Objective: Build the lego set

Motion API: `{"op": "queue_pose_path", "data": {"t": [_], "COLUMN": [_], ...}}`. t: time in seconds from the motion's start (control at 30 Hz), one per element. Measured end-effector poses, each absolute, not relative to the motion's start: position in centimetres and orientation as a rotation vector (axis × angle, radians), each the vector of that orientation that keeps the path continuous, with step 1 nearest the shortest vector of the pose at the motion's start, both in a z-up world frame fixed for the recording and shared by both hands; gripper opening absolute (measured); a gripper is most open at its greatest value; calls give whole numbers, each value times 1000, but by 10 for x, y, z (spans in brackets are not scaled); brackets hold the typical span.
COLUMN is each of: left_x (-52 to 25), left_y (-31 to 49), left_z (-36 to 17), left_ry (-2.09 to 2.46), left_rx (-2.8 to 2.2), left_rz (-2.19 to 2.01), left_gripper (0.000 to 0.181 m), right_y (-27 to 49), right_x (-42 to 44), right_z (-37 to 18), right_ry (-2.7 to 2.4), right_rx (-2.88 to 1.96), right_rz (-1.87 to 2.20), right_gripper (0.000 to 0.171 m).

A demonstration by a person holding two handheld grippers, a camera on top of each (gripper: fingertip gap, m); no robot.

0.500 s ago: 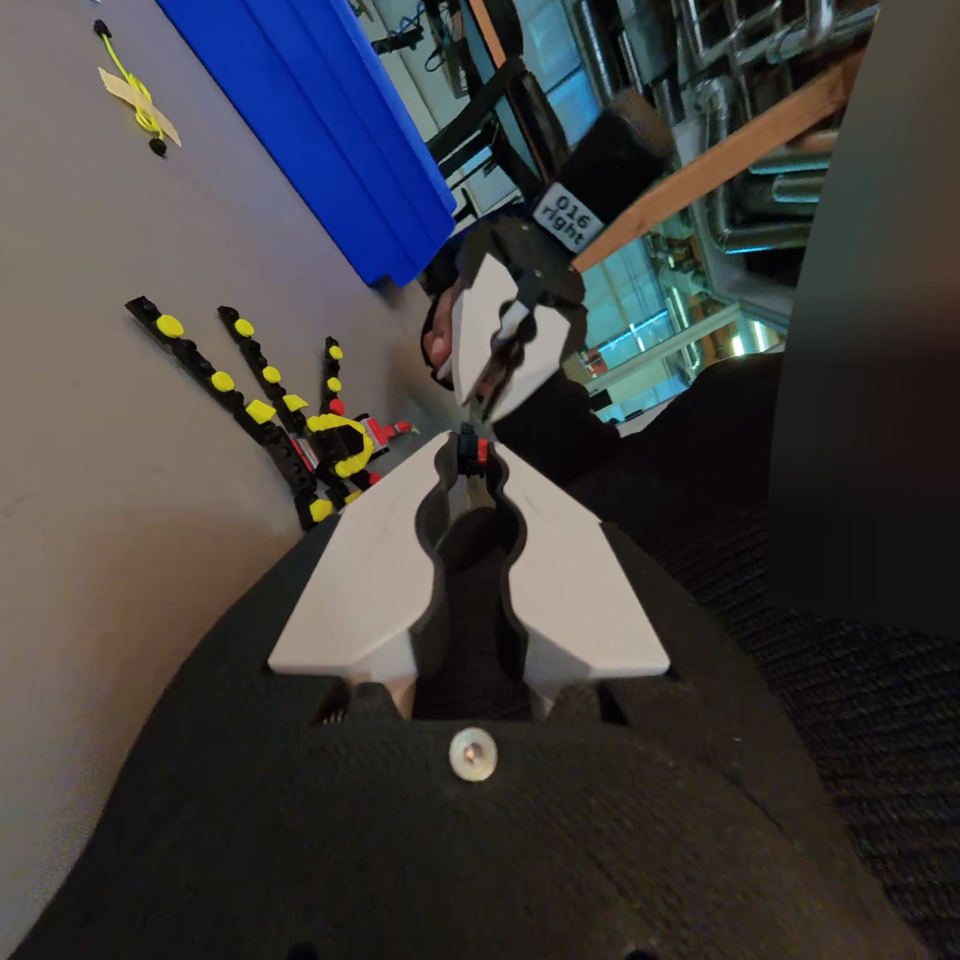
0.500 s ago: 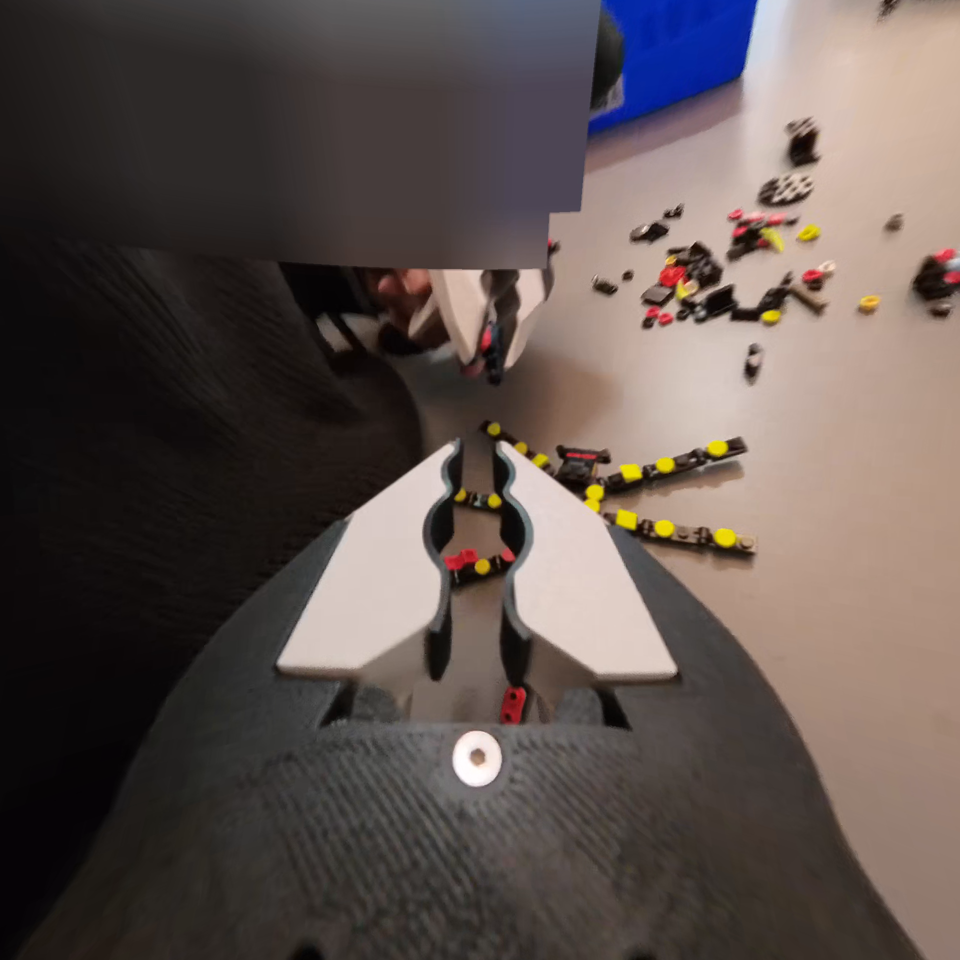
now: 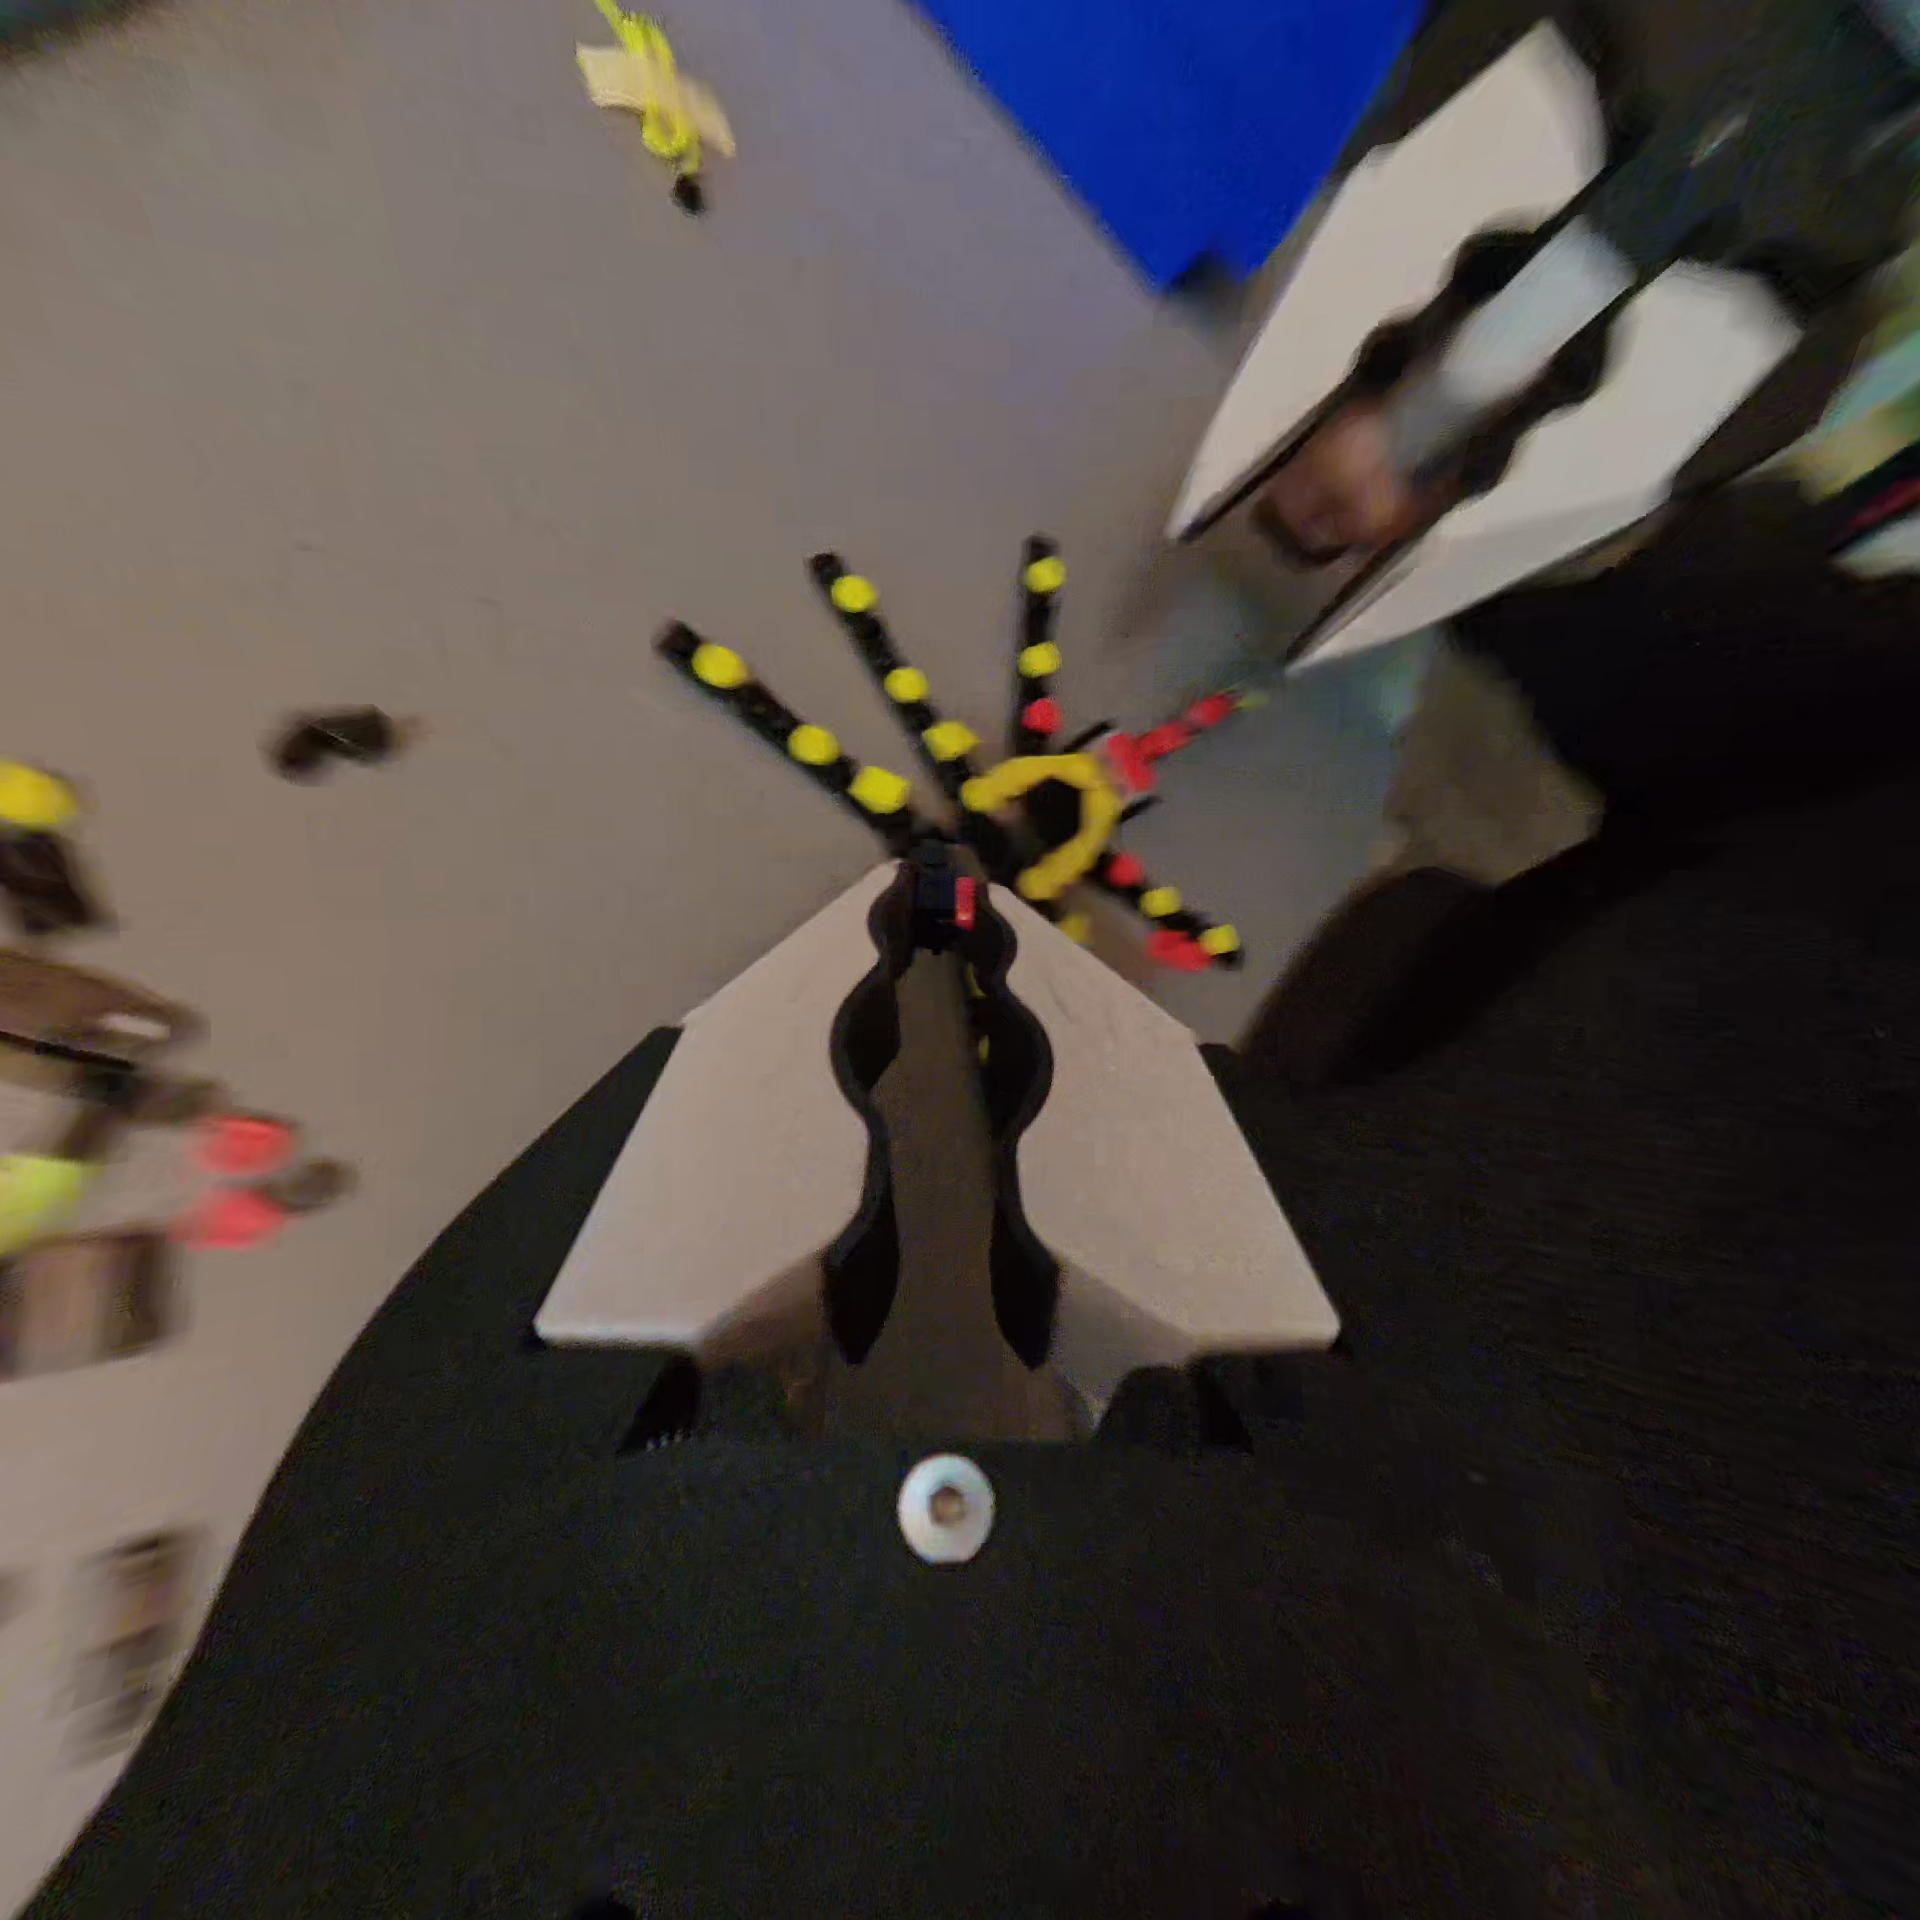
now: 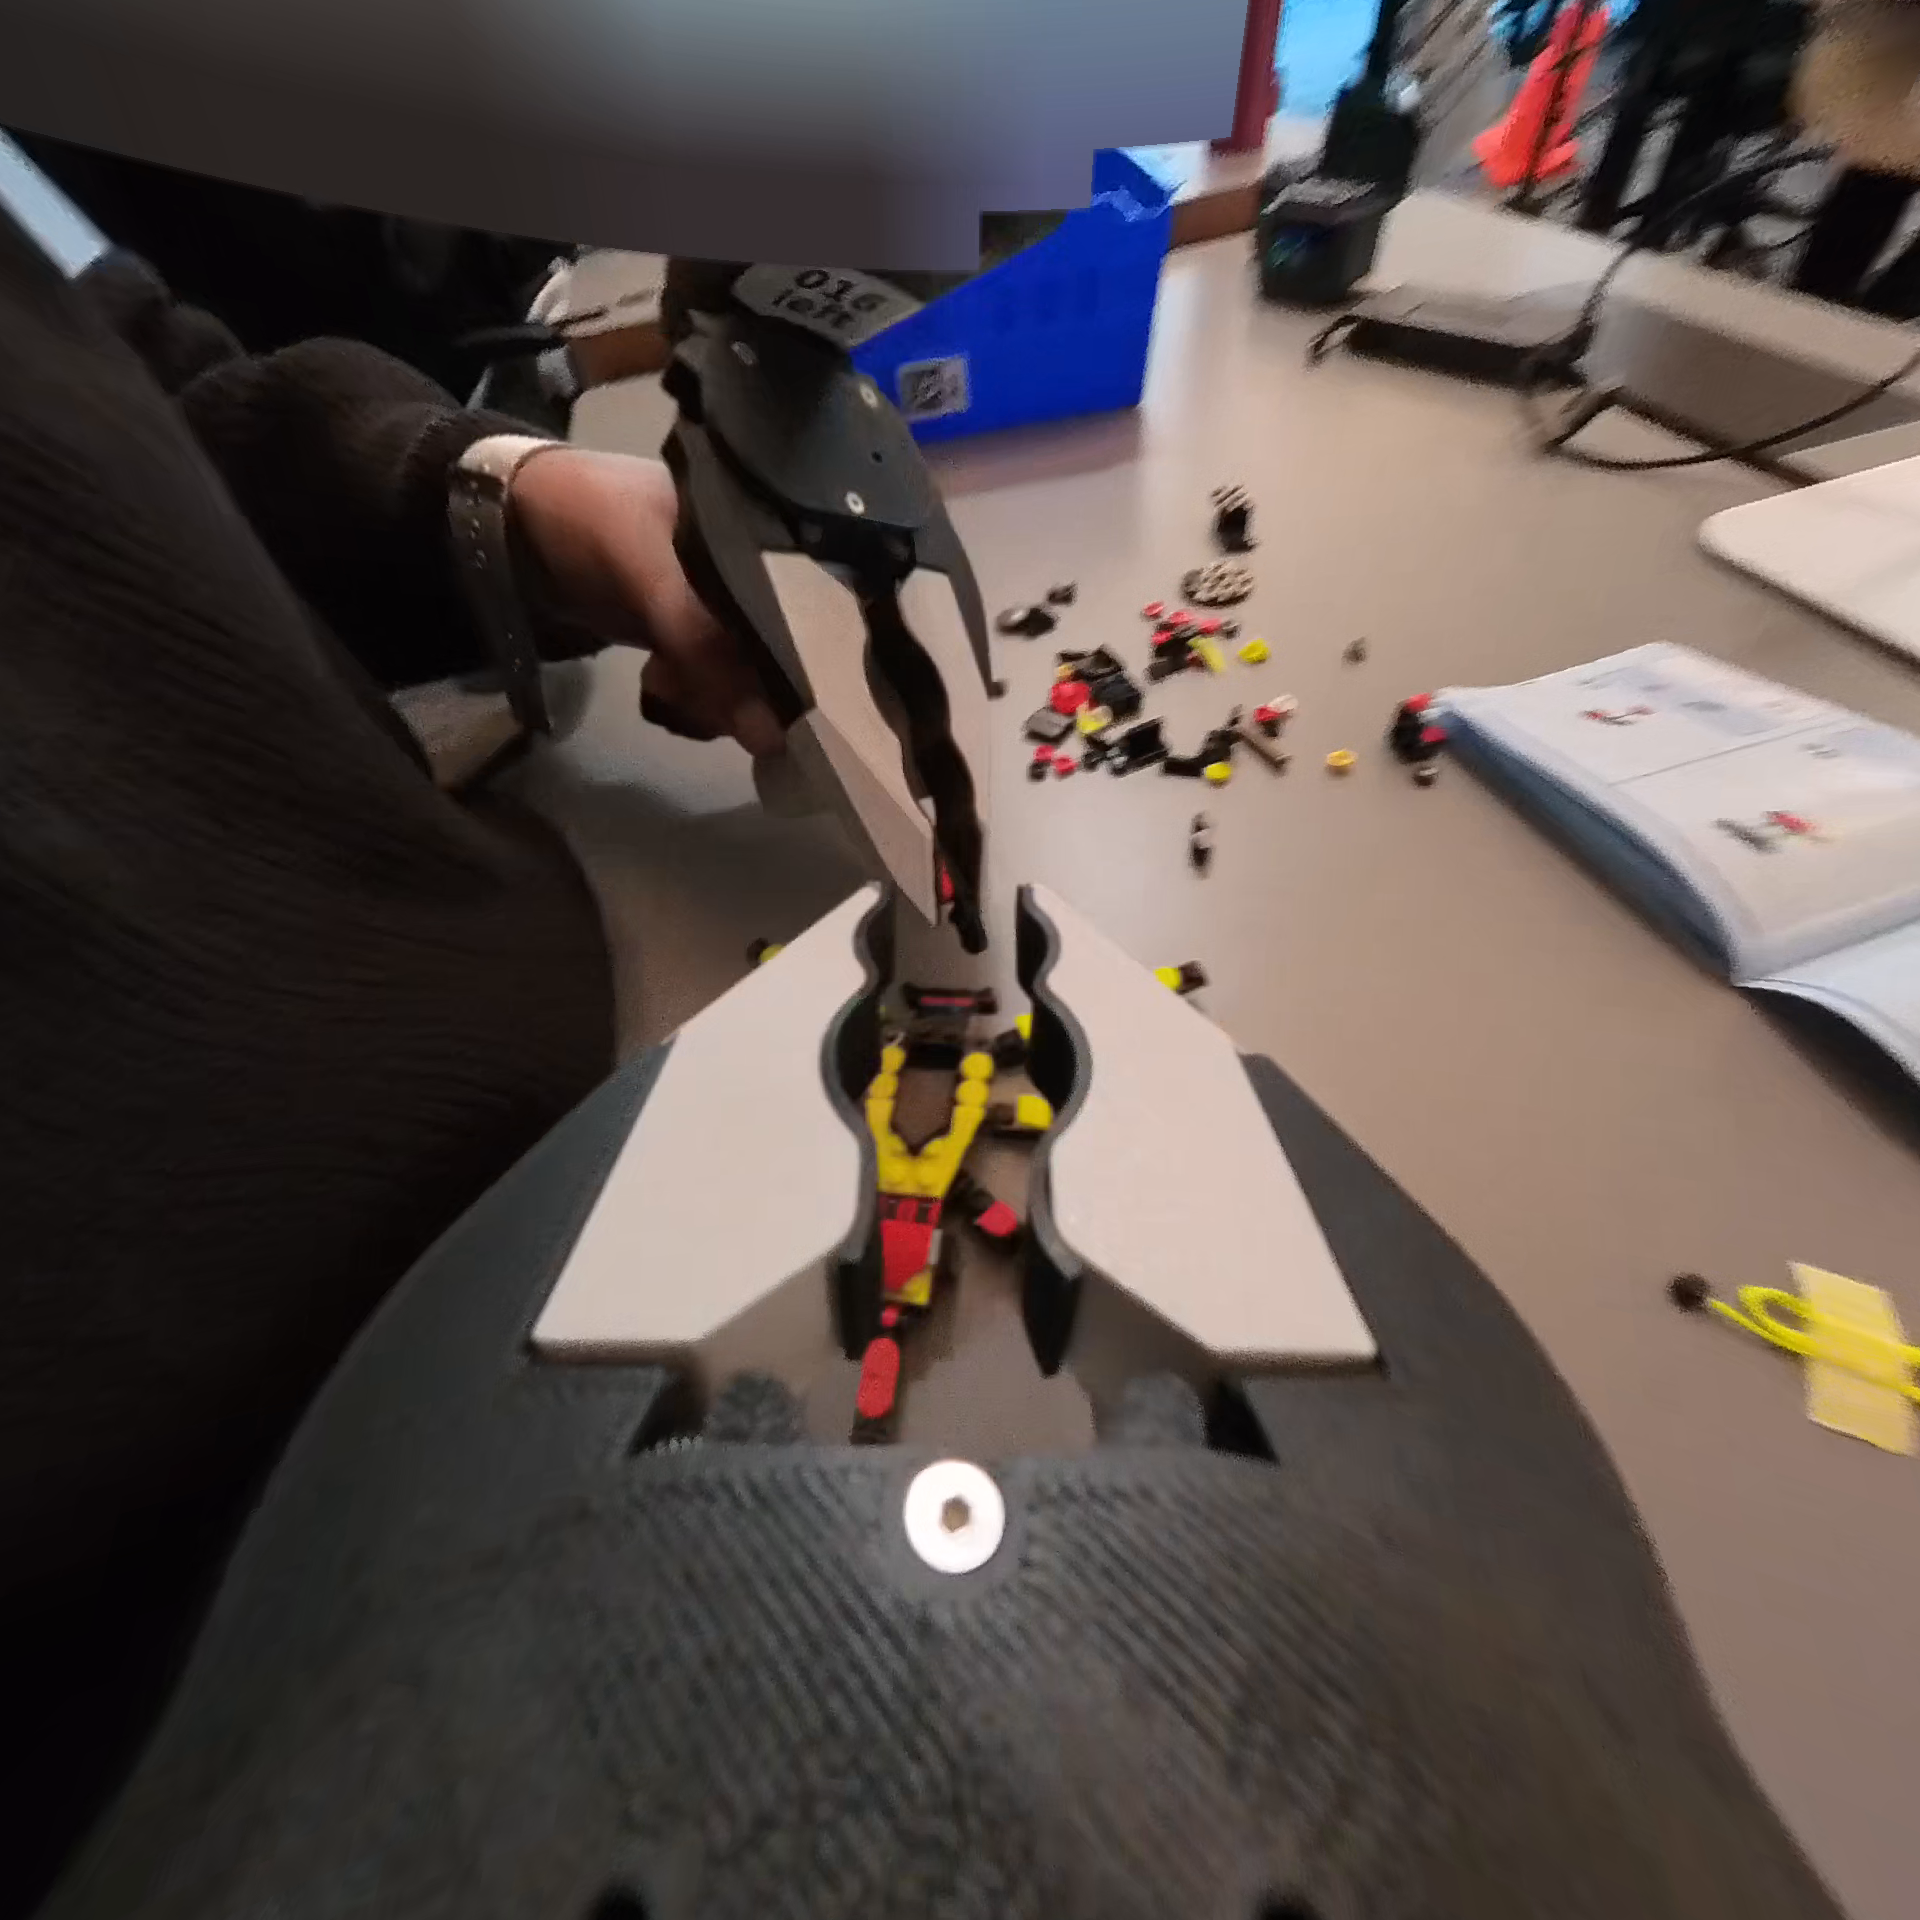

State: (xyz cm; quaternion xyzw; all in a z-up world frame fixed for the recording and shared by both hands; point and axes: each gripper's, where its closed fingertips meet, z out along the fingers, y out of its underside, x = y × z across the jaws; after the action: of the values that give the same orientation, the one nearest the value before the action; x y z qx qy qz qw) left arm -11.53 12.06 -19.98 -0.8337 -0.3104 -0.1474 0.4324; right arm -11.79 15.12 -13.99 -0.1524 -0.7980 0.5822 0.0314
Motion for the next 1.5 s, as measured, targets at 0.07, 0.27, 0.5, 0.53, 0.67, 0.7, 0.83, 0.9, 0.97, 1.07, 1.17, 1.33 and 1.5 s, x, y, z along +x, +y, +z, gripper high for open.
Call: {"op": "queue_pose_path", "data": {"t": [0.07, 0.27, 0.5, 0.53, 0.67, 0.7, 0.83, 0.9, 0.97, 1.07, 1.17, 1.33, 1.5], "left_x": [-149, -222, -220, -220, -215, -215, -213, -210, -206, -196, -187, -161, -137], "left_y": [111, 75, 73, 73, 74, 74, 78, 80, 82, 81, 80, 89, 96], "left_z": [-201, -200, -205, -205, -209, -210, -211, -212, -213, -211, -203, -191, -186], "left_ry": [-696, -578, -511, -509, -511, -509, -503, -503, -518, -575, -631, -697, -740], "left_rx": [-2275, -2686, -2757, -2756, -2770, -2771, -2761, -2747, -2704, -2602, -2451, -2179, -2048], "left_rz": [-81, 659, 783, 785, 739, 738, 711, 672, 598, 447, 322, 56, -115], "left_gripper": [7, 6, 7, 6, 6, 7, 6, 6, 8, 8, 9, 13, 8], "right_y": [160, 183, 174, 172, 170, 169, 164, 164, 167, 170, 166, 156, 155], "right_x": [-126, -137, -132, -131, -134, -135, -139, -141, -144, -144, -132, -71, -32], "right_z": [-132, -114, -124, -126, -132, -133, -137, -136, -130, -127, -136, -165, -210], "right_ry": [-2394, -2257, -2329, -2348, -2338, -2332, -2322, -2288, -2215, -2158, -2223, -2517, -2863], "right_rx": [-525, -637, -626, -614, -555, -547, -539, -508, -446, -371, -384, -181, -94], "right_rz": [1825, 1873, 1816, 1796, 1665, 1643, 1569, 1519, 1466, 1363, 1356, 1392, 1240], "right_gripper": [18, 15, 18, 21, 37, 44, 74, 78, 79, 80, 75, 18, 14]}}
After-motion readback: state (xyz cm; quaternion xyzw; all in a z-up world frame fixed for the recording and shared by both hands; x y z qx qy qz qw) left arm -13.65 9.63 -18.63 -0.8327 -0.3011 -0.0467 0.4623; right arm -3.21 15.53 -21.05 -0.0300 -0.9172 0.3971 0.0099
